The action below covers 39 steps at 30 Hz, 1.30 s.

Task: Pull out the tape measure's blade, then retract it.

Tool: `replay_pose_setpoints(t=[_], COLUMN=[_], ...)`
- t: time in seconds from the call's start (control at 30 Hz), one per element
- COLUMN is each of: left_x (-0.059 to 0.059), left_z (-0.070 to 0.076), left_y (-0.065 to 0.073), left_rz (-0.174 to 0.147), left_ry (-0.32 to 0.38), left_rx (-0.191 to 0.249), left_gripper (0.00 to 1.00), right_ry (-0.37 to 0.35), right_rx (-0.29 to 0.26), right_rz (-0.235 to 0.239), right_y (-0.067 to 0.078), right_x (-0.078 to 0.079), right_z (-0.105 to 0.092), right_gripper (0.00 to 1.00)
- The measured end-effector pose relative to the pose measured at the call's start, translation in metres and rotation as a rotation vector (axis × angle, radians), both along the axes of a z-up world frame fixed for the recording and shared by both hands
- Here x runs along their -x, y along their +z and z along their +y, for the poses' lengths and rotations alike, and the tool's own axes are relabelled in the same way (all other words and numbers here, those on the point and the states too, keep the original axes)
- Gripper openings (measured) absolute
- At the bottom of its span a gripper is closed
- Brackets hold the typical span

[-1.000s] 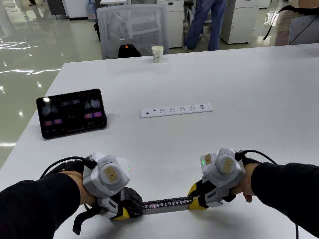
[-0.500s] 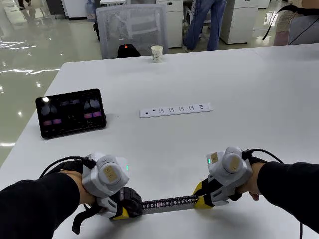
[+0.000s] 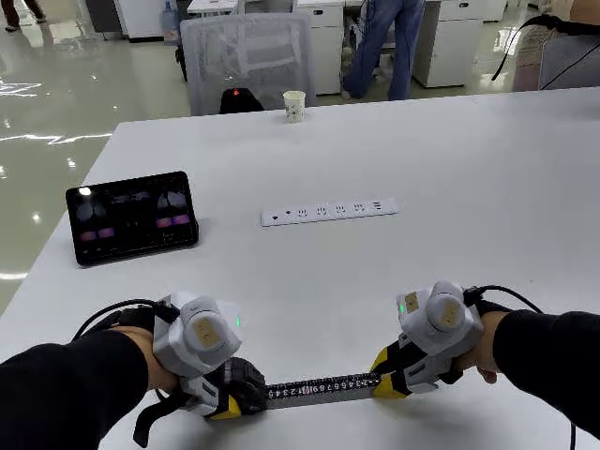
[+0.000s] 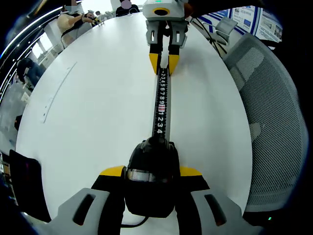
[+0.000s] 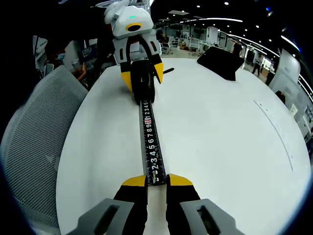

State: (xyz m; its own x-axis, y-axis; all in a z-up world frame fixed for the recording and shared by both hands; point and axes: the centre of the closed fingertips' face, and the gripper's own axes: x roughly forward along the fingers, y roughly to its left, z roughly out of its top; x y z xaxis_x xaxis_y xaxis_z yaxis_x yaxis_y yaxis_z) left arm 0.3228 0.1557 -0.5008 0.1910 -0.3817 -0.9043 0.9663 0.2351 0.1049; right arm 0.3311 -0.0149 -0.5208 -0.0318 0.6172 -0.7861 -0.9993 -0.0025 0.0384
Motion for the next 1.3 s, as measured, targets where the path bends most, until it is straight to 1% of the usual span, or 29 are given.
replay_pose_setpoints(t=[0.37,0.77,1.3], left_x=[0.0,0.0,0.0], left_z=[0.0,-0.001,-0.001], left_y=[0.0,0.0,0.0], left_rz=[0.0,-0.002,-0.005], left_ry=[0.001,0.002,0.0], left_rx=[0.002,0.003,0.005], left_gripper=[0.34,0.34,0.34], right_ry=[0.002,-0.004,-0.012], right_rx=[0.002,0.0,0.017], right_rz=[0.0,0.0,0.005], right_y=[0.001,0.001,0.001], right_x=[0.0,-0.002,-0.003], right_z=[-0.004,-0.012,-0.025], right_gripper=[0.1,0.1,0.1])
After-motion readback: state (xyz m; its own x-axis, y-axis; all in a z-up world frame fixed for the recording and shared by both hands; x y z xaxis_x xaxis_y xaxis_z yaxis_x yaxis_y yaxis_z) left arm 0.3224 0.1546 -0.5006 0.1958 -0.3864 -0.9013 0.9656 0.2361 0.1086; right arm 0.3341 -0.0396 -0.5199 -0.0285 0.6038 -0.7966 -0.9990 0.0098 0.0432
